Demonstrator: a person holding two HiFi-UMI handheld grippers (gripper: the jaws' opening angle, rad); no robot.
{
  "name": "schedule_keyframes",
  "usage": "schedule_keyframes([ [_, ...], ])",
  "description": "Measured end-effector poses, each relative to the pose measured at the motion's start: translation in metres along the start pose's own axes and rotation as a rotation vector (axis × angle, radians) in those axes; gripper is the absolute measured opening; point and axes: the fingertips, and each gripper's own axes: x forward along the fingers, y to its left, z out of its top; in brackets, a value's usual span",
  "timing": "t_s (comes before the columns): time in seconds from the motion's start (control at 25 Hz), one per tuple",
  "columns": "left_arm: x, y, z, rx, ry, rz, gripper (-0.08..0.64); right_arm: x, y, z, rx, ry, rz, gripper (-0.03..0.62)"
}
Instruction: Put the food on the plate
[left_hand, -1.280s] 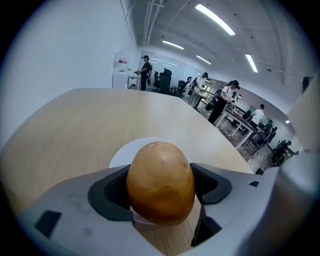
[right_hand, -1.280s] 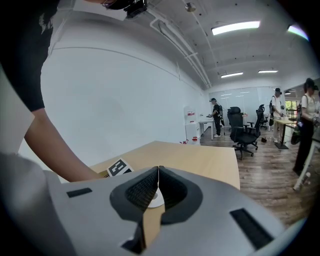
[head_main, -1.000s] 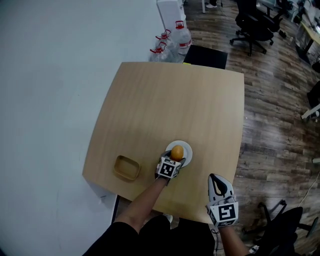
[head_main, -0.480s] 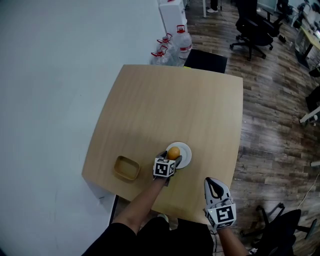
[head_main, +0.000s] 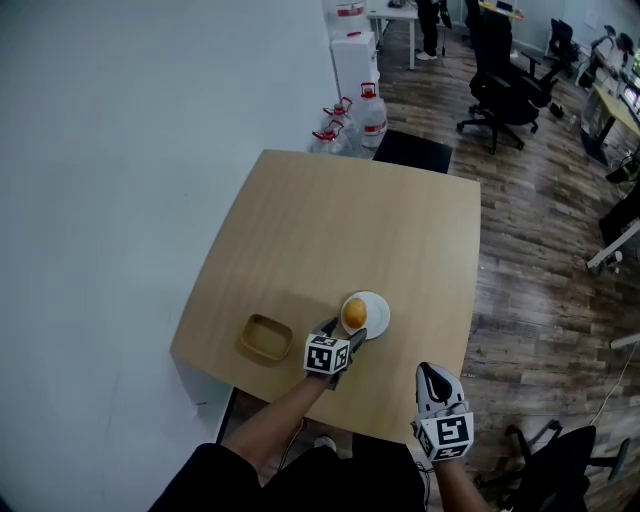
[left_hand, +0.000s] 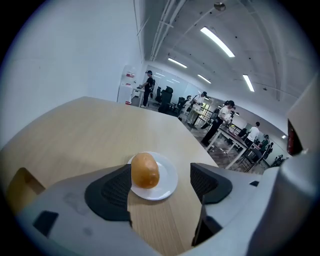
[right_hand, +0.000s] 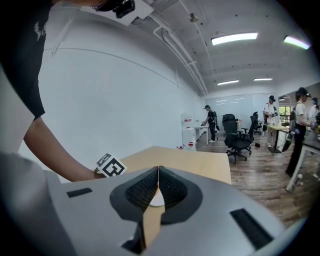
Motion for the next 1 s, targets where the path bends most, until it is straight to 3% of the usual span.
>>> schedule_keyframes([
  [0.28, -0.11, -0.027, 0.014, -0.1, -0.181, -0.043, 0.342, -0.03, 0.05, 0.009, 0.005, -0.043, -0.063, 0.061],
  [0.44, -0.194, -0.048, 0.023, 0.003, -0.322, -0.058, 0.342, -0.058, 0.085, 0.01, 0.019, -0.067, -0.081, 0.061],
  [0.6, -0.271, -0.082, 0.027, 0.092, -0.44, -0.123, 0.342, -0.085, 0.118, 0.01, 0.042, -0.104, -0.109, 0.061],
  [0.8, -0.341, -0.118, 0.004, 0.135, -0.464, -0.194, 0.333, -0.119, 0.167, 0.01, 0.04, -0.122, -0.101, 0.061],
  [0.88, -0.368, -0.129, -0.005, 0.175, -0.516, -0.204, 0.182, -0.131, 0.184, 0.009, 0.044, -0.129, -0.087, 0.061],
  [1.0, -0.398, -0.139, -0.017, 0.238, -0.582, -0.181, 0.113, -0.144, 0.201, 0.009, 0.009, -0.143, -0.091, 0.06],
])
